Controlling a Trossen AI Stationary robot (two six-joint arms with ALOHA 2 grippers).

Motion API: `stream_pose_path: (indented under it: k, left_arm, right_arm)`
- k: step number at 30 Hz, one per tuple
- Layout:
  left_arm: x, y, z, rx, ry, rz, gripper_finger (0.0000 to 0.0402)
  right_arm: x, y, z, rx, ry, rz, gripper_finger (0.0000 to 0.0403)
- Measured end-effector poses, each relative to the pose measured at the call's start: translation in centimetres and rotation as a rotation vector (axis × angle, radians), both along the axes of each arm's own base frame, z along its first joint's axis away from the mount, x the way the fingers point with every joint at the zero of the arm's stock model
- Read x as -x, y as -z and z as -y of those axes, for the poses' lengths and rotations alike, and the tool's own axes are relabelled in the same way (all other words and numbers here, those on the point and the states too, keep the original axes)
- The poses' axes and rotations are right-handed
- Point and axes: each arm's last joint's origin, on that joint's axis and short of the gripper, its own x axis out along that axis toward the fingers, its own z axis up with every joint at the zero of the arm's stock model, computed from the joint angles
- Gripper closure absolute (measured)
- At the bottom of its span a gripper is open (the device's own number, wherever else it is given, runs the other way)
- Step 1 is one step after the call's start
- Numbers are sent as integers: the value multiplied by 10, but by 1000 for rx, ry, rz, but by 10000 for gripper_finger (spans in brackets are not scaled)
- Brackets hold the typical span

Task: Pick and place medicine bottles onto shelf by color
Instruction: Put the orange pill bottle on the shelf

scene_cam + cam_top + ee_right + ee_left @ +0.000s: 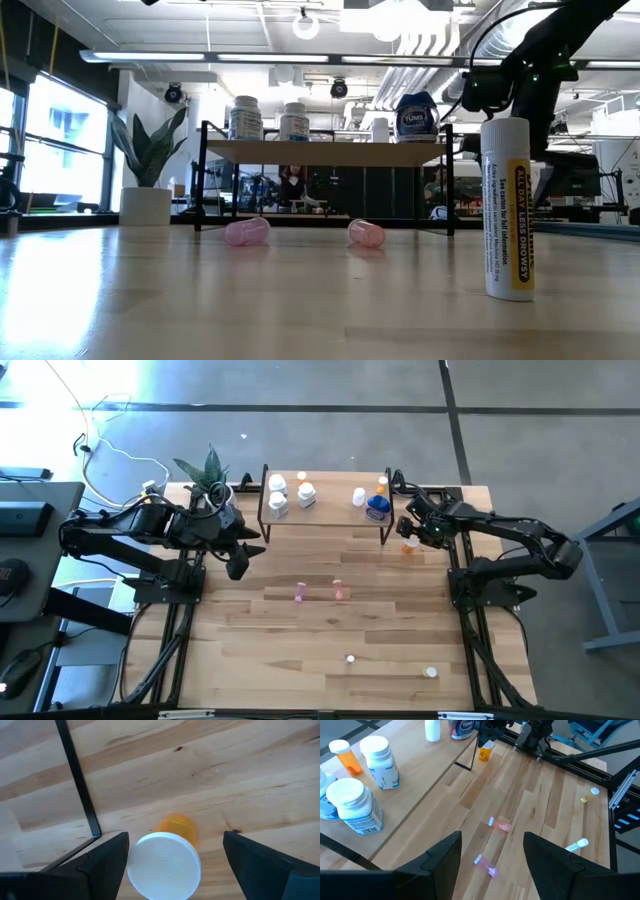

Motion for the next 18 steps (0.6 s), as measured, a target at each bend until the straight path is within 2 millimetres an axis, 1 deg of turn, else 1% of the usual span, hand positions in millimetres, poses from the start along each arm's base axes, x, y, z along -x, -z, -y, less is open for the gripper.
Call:
stream_pose_path:
  k: [4,13,18]
  left_arm:
    - [0,0,0,0,0,0,197]
    - [0,0,0,-13,10,-6,197]
    - [0,0,0,-14,10,-6,197]
  right_arm:
    - [1,0,-1,-7,-1,-9,103]
    - [4,1,-3,-27,-1,-43,182]
    - [4,1,-4,-37,-21,-52,208]
